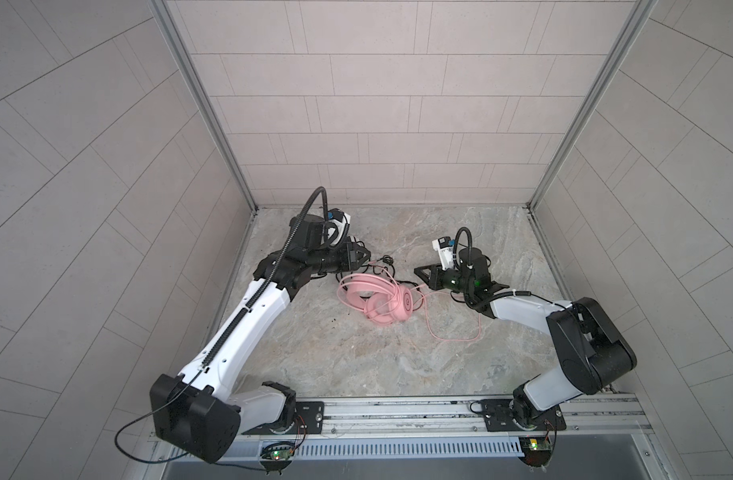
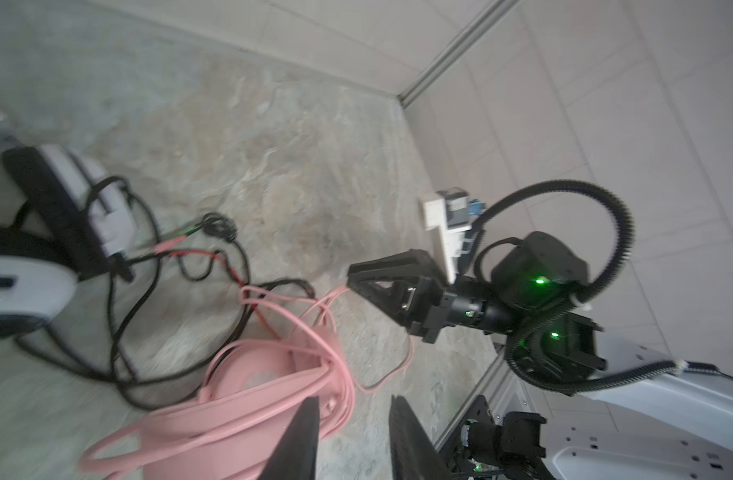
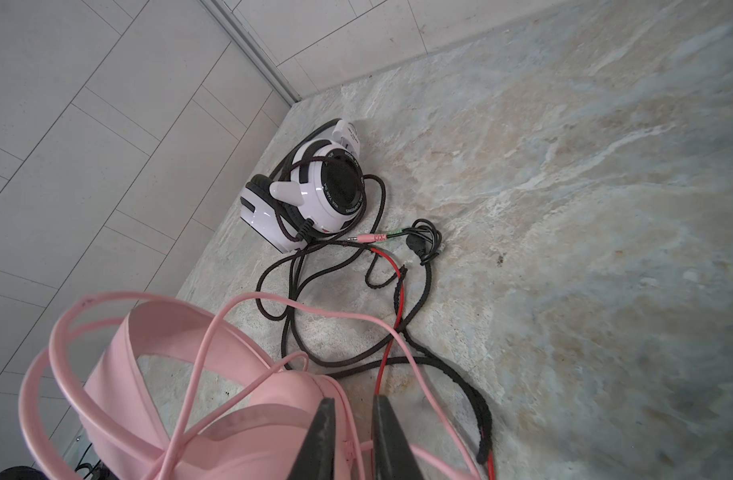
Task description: Wrap the headphones
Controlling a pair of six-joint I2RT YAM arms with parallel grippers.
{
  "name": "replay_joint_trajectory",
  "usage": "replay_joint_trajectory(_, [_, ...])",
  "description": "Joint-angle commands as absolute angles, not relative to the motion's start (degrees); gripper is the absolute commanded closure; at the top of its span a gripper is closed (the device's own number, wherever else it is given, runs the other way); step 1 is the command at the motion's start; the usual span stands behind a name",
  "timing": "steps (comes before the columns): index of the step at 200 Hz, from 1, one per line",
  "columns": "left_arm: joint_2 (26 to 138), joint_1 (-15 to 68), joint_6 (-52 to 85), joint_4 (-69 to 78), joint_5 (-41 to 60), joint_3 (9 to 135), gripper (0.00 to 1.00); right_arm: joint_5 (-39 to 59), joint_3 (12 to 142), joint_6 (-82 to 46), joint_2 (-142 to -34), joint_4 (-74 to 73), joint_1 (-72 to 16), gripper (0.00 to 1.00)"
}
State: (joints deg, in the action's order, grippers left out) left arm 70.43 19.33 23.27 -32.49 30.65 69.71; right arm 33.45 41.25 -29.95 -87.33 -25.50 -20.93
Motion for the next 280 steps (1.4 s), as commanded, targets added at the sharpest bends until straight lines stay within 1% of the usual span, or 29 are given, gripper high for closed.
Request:
replay_joint_trajectory(1, [67.9, 18.6, 17.0, -48.7, 17.8, 70.3, 0.56, 31.5, 42.0, -26.4, -83.7, -20.2, -20.9, 0.80])
replay_joint_trajectory(14, [66.0, 18.5, 20.2, -47.5, 15.0, 68.9, 0.49, 31.0, 41.9, -26.0, -83.3, -18.8, -21.0, 0.77])
replay_joint_trajectory(28, [64.4, 18.5, 25.5, -46.3, 13.9, 67.2, 0.48, 31.5, 42.7, -25.2, -83.7, -17.4, -21.4, 0.74])
replay_joint_trajectory(49, [62.0, 18.5, 34.7, -47.7, 14.2, 65.7, 0.46, 30.8, 44.7, -24.1, -84.0, -14.3, -22.6, 0.67])
replay_joint_trajectory(70, [57.1, 18.6, 43.5, -47.4, 16.9, 61.6, 0.45, 28.6, 47.7, -23.3, -84.7, -11.9, -23.0, 0.55])
replay_joint_trajectory(91, [51.0, 19.5, 53.2, -45.4, 19.3, 55.8, 0.42, 31.2, 55.1, -23.0, -89.4, -7.7, -23.5, 0.53])
replay_joint_trajectory(94, [50.1, 19.7, 54.4, -44.9, 19.6, 54.9, 0.39, 31.6, 55.9, -23.0, -89.9, -7.6, -23.8, 0.53])
replay_joint_trajectory(101, [48.4, 19.9, 56.8, -43.9, 20.4, 53.1, 0.27, 33.2, 57.5, -23.0, -91.1, -7.7, -24.5, 0.52])
replay_joint_trajectory(116, [45.0, 20.4, 62.6, -42.9, 20.5, 50.0, 0.10, 34.4, 60.0, -21.9, -92.3, -6.3, -26.4, 0.51])
replay_joint_trajectory(120, [44.9, 20.4, 63.8, -42.3, 20.8, 49.4, 0.02, 34.3, 60.6, -21.4, -92.4, -5.6, -26.9, 0.50])
replay_joint_trajectory(123, [44.9, 20.4, 64.6, -41.7, 21.0, 49.0, 0.00, 34.2, 60.9, -21.0, -92.5, -5.1, -27.2, 0.50])
replay_joint_trajectory(130, [43.0, 20.5, 66.1, -40.7, 21.2, 48.6, 0.00, 33.6, 61.3, -20.3, -92.8, -4.1, -28.0, 0.50])
replay_joint_trajectory(157, [43.2, 23.2, 73.2, -39.2, 17.6, 48.9, 0.00, 30.9, 60.1, -20.5, -93.6, -4.6, -29.3, 0.49])
replay_joint_trajectory(195, [44.1, 34.5, 87.0, -29.6, 7.4, 44.2, 0.00, 24.3, 56.8, -23.6, -92.7, -8.9, -32.3, 0.49])
replay_joint_trajectory(205, [47.4, 36.3, 89.2, -27.7, 6.1, 43.5, 0.00, 23.0, 56.8, -23.6, -92.8, -8.9, -33.1, 0.49])
replay_joint_trajectory(239, [52.5, 37.2, 93.3, -20.8, 0.5, 41.9, 0.00, 20.3, 55.4, -24.8, -92.0, -9.6, -34.3, 0.49])
replay_joint_trajectory(269, [55.5, 37.7, 95.5, -17.5, -9.7, 42.7, 0.00, 20.8, 54.0, -25.1, -90.7, -10.5, -34.4, 0.49])
replay_joint_trajectory(280, [57.5, 37.8, 96.5, -14.7, -10.1, 43.0, 0.00, 20.5, 53.9, -25.1, -90.3, -10.3, -34.6, 0.49])
